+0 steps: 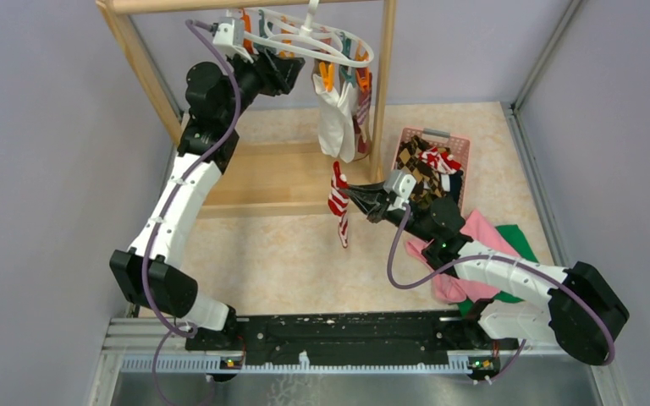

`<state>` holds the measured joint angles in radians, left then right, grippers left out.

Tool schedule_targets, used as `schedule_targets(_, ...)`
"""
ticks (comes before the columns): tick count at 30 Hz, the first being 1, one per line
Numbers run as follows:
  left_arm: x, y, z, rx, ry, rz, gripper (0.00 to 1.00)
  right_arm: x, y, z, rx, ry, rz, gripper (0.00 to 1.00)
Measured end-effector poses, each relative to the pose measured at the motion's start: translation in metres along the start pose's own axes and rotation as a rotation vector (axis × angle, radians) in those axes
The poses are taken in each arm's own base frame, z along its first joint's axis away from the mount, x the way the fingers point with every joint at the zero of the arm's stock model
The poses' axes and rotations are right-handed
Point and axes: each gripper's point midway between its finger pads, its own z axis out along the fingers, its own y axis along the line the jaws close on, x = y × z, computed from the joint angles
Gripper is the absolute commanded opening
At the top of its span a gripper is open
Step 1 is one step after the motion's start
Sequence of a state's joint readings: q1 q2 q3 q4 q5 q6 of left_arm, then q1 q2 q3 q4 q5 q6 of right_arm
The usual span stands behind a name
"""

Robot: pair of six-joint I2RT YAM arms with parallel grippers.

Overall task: Clip the socks to the hanger
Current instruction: Open the clamp at the hanger.

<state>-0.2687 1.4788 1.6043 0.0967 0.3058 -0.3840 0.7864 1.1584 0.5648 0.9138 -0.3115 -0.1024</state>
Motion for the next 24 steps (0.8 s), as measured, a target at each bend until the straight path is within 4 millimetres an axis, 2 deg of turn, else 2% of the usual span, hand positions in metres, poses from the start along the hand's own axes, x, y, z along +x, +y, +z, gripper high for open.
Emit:
schedule_targets(13, -0.012, -0.007, 0.003, 0.031, -0.035, 0.000, 0.60, 0.000, -0.002, 0.000, 0.004, 0.000, 0.000, 0.00)
schedule_targets(20, -0.013, -0.008, 0.004, 0.035, -0.039, -0.004, 0.47, 0.000, -0.001, 0.000, 0.004, 0.001, 0.001, 0.00)
schedule_targets(24, -0.013, -0.008, 0.004, 0.036, -0.039, -0.013, 0.30, 0.000, -0.001, 0.000, 0.004, 0.001, 0.001, 0.00)
